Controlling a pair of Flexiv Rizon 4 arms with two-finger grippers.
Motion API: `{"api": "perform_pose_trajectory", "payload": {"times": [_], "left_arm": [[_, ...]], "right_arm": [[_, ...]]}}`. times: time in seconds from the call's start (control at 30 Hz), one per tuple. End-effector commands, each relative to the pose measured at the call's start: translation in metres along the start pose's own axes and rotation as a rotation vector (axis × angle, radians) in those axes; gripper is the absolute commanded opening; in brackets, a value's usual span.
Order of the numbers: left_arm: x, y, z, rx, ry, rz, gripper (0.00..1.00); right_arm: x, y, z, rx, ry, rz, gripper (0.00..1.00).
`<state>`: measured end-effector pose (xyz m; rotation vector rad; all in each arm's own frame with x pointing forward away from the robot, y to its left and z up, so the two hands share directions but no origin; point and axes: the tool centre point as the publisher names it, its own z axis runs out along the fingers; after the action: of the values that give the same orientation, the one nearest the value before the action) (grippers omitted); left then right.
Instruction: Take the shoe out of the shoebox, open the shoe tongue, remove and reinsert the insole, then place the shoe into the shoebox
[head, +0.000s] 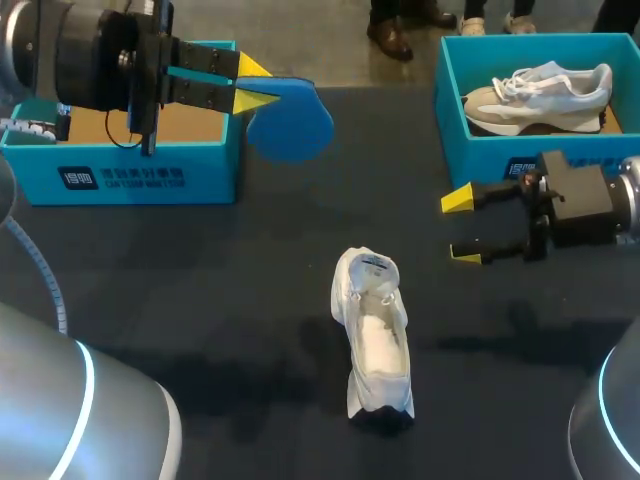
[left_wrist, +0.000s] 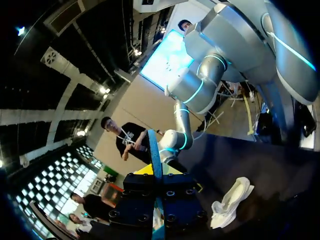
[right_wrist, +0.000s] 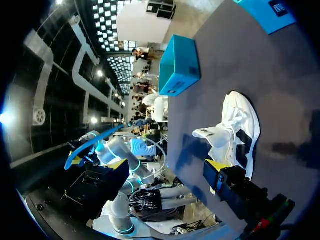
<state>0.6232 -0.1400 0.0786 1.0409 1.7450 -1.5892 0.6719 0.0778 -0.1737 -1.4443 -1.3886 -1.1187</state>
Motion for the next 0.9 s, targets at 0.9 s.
{"api": "perform_pose_trajectory", "payload": {"times": [0.9], "left_arm": [[0.053,0.053,0.017,-0.187,-0.061,0.776,0.00]], "right_arm": [[0.000,0.000,0.001,-0.002,-0.001,0.001,1.00]]}}
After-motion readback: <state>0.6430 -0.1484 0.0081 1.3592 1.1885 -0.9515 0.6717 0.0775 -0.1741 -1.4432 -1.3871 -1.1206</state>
